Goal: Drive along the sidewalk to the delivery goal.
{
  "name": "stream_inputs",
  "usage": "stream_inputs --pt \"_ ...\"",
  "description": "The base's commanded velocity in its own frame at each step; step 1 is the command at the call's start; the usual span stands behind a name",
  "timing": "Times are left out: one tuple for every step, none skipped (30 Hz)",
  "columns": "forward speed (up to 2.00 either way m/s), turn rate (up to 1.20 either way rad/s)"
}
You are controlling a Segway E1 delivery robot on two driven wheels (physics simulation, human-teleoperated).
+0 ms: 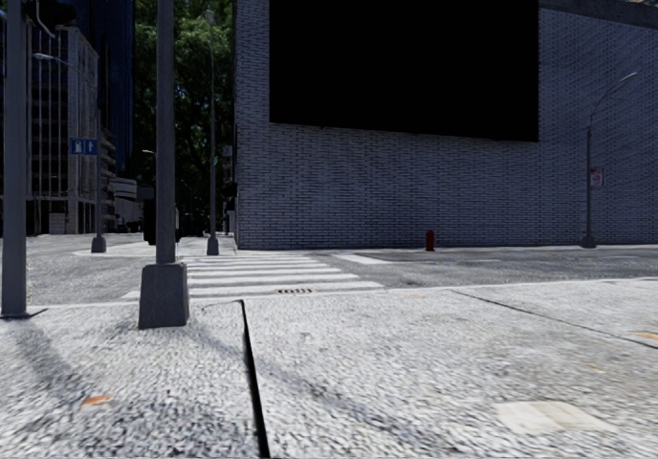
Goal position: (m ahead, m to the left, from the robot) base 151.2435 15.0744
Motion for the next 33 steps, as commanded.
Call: stream_inputs --pt "2.0 0.0" --pt "2.0 0.0" --pt "2.0 0.0" --pt "2.0 0.0" --pt "2.0 0.0" --pt "2.0 0.0" --pt "2.0 0.0" --pt "2.0 0.0" --pt "2.0 0.0" --pt "2.0 0.0" --pt "2.0 0.0" --pt "2.0 0.0" --pt "2.0 0.0" --pt "2.0 0.0" --pt "2.0 0.01" --pt "2.0 0.01" --pt "2.0 0.06" --pt "2.0 0.11" --pt "2.0 0.15" --pt "2.0 0.15" --pt "2.0 0.16" --pt "2.0 0.16" --pt "2.0 0.16" --pt "2.0 0.16" --pt "2.0 0.16" --pt "2.0 0.16" --pt "2.0 0.16" --pt "2.0 0.16" --pt "2.0 0.16" --pt "2.0 0.18" --pt "2.0 0.21" --pt "2.0 0.24" --pt "2.0 0.24"
